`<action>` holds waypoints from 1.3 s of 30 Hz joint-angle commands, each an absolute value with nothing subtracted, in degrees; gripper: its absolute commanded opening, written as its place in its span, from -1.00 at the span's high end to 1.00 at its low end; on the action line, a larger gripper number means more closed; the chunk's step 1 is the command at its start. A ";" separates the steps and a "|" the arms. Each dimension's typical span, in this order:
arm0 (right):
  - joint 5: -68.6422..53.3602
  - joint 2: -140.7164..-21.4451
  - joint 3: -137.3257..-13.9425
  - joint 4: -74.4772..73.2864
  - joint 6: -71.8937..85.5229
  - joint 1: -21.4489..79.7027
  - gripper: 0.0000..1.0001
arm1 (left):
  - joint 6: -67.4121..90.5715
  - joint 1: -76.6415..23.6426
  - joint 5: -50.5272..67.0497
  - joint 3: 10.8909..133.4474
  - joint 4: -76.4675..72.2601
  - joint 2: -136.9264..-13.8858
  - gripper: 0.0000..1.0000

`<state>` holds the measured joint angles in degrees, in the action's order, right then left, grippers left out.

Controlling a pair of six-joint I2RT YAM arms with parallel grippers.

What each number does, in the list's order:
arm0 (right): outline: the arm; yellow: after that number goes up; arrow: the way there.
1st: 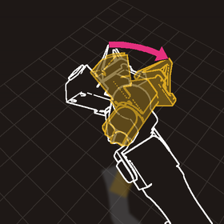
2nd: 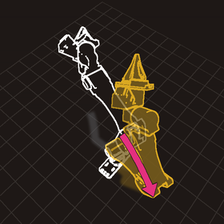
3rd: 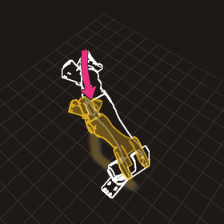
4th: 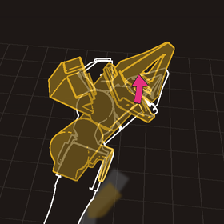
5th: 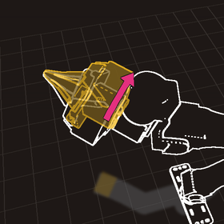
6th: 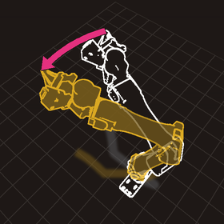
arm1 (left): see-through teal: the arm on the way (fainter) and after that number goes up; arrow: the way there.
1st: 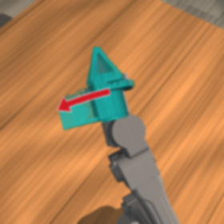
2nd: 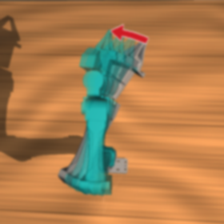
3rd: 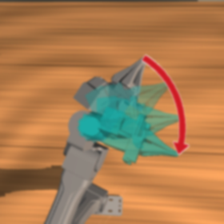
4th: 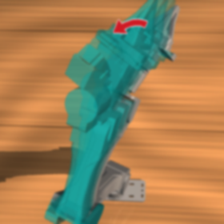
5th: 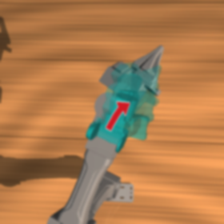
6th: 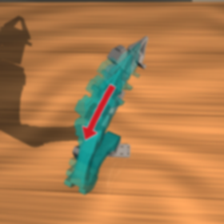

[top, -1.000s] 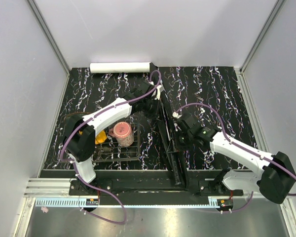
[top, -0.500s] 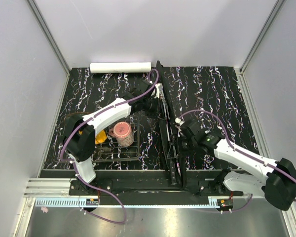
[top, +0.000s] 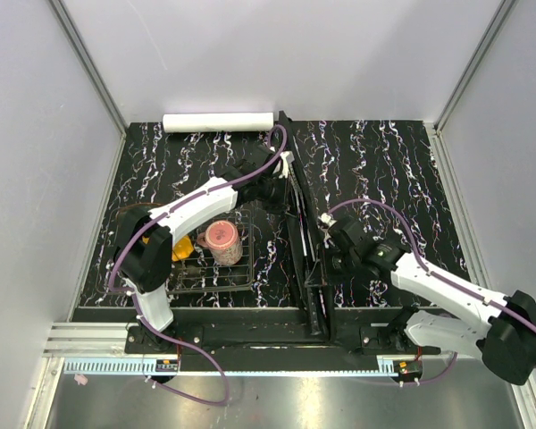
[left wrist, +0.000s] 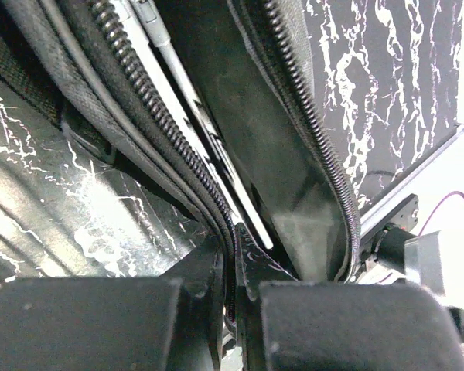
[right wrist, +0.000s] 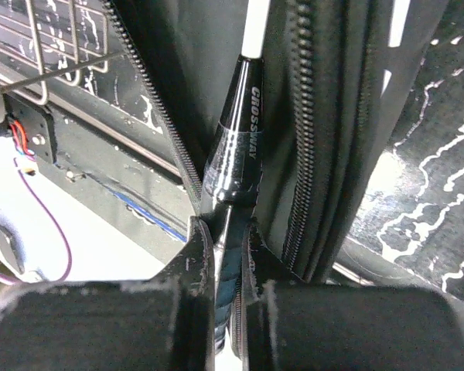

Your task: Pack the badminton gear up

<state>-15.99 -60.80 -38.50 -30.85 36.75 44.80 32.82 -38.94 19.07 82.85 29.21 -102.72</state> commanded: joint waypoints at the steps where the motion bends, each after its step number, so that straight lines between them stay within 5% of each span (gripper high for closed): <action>1: -7.15 -61.43 -44.02 -38.13 33.15 44.91 1.00 | 27.96 -38.58 18.98 86.56 31.37 -101.60 1.00; 15: -5.71 -63.81 -54.04 -49.56 31.73 44.82 1.00 | 16.18 -38.58 17.50 90.79 40.51 -103.45 1.00; 19: 4.26 -68.01 -57.30 -56.33 32.86 44.82 0.97 | 14.59 -38.50 16.26 91.05 40.96 -102.48 1.00; 28: 13.28 -76.90 -52.03 -51.15 38.41 44.91 0.14 | 17.66 -38.41 20.13 91.06 40.43 -101.95 1.00; 39: 1.23 -61.80 -55.45 -52.02 32.87 45.44 -0.21 | 19.07 -38.32 21.53 89.39 38.24 -101.69 1.00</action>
<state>3.60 -68.05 -52.16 -50.85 34.28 45.36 18.46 -38.39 18.31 88.36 39.44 -104.42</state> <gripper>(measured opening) 0.590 0.064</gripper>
